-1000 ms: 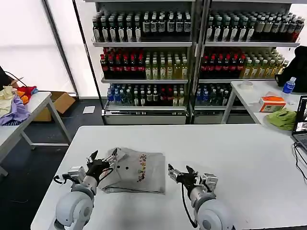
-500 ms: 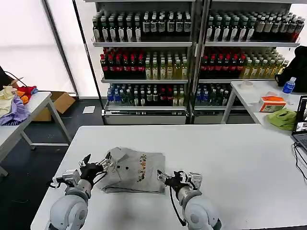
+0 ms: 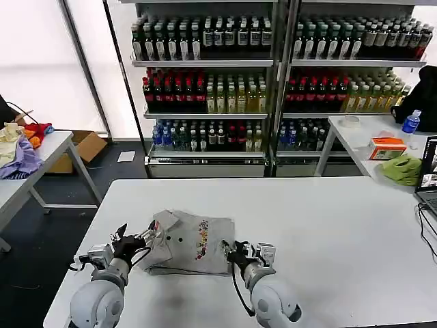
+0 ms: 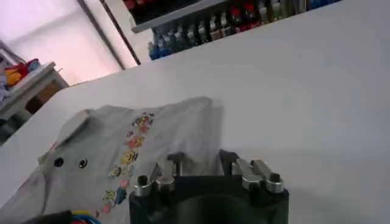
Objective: Fold and organize the clothes.
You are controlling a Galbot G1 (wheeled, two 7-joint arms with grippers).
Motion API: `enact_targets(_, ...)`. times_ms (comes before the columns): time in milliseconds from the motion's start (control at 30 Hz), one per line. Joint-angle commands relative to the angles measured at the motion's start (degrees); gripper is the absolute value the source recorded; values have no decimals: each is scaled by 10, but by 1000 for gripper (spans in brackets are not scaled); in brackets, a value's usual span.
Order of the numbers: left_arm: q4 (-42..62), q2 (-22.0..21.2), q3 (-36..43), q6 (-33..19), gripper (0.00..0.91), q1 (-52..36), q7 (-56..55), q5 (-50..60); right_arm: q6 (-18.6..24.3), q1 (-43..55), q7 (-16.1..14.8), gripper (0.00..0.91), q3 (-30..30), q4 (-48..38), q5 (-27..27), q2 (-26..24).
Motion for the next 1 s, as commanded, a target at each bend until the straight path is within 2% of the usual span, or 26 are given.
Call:
enact_targets(33, 5, -1, -2, -1, 907, 1, 1, 4, -2, 4, -12, 0, -8, -17, -36, 9)
enact_targets(233, 5, -2, -2, -3, 907, 3, 2, 6, 0, -13, -25, 0, 3, -15, -74, 6)
enact_targets(467, 1, -5, 0, -2, 907, 5, 2, 11, 0, -36, -34, 0, 25, 16, -93, -12)
enact_targets(600, -8, -8, 0, -3, 907, 8, 6, 20, -1, -43, -35, 0, 56, 47, -91, -47)
enact_targets(733, -8, -15, 6, -3, 907, 5, 7, 30, -2, -45, -50, 0, 90, 63, -81, -101)
enact_targets(867, -7, -16, 9, -4, 907, 8, 8, 33, -2, -30, -70, 0, 117, 31, -77, -149)
enact_targets(1000, -10, -19, 13, -4, 907, 10, 8, 34, -2, -7, -85, 0, 132, -14, -82, -162)
